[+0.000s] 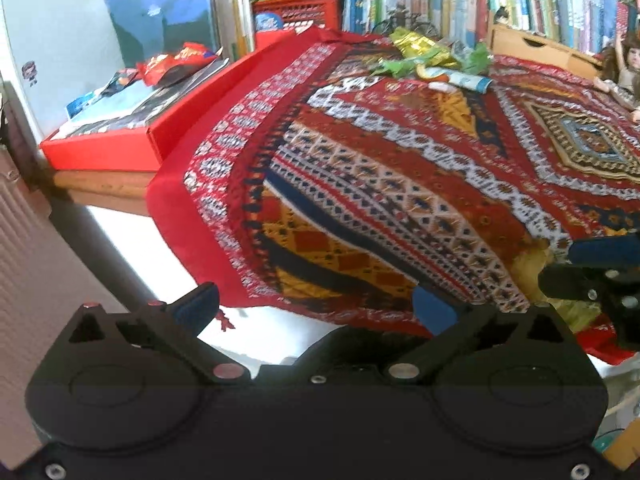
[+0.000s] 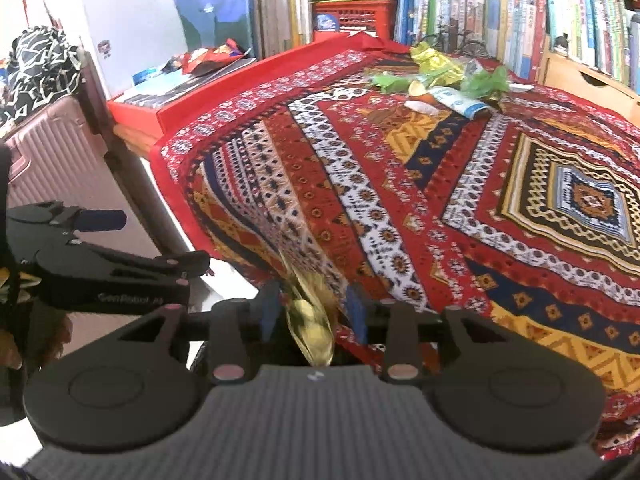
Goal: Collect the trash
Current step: 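Open the right gripper to drop the gold foil wrapper off the bed, then move both grippers back over the wrapper pile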
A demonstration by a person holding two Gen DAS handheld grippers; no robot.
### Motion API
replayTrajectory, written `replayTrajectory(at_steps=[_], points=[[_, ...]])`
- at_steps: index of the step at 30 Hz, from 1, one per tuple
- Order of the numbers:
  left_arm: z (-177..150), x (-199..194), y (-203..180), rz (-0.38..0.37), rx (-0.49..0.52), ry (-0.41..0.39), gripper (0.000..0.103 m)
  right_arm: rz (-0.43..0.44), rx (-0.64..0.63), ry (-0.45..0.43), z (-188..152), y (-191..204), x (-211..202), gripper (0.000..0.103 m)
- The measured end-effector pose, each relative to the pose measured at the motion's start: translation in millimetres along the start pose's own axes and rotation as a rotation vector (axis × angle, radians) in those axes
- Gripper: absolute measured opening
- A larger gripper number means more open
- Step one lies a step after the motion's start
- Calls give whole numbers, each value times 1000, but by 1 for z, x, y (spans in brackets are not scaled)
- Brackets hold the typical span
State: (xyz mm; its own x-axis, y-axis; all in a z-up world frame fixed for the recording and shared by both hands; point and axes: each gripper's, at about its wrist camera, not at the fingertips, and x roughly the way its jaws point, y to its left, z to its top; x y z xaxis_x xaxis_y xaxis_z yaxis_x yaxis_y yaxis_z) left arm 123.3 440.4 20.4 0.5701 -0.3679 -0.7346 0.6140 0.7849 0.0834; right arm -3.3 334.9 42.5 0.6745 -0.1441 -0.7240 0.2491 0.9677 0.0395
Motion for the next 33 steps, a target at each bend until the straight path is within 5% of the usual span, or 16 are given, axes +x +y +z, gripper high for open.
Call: replayTrajectory(at_steps=[3, 15, 24, 33], points=[[0, 1, 5, 16, -24, 4, 103, 2, -18, 3, 0, 5, 2, 57], [4, 10, 17, 26, -63, 49, 103, -46, -18, 3, 3, 7, 8, 103], [15, 4, 32, -55, -159, 38, 103, -77, 0, -5, 12, 6, 4, 103], [65, -1, 27, -137, -199, -39, 103, 35, -8, -64, 45, -4, -16, 103]])
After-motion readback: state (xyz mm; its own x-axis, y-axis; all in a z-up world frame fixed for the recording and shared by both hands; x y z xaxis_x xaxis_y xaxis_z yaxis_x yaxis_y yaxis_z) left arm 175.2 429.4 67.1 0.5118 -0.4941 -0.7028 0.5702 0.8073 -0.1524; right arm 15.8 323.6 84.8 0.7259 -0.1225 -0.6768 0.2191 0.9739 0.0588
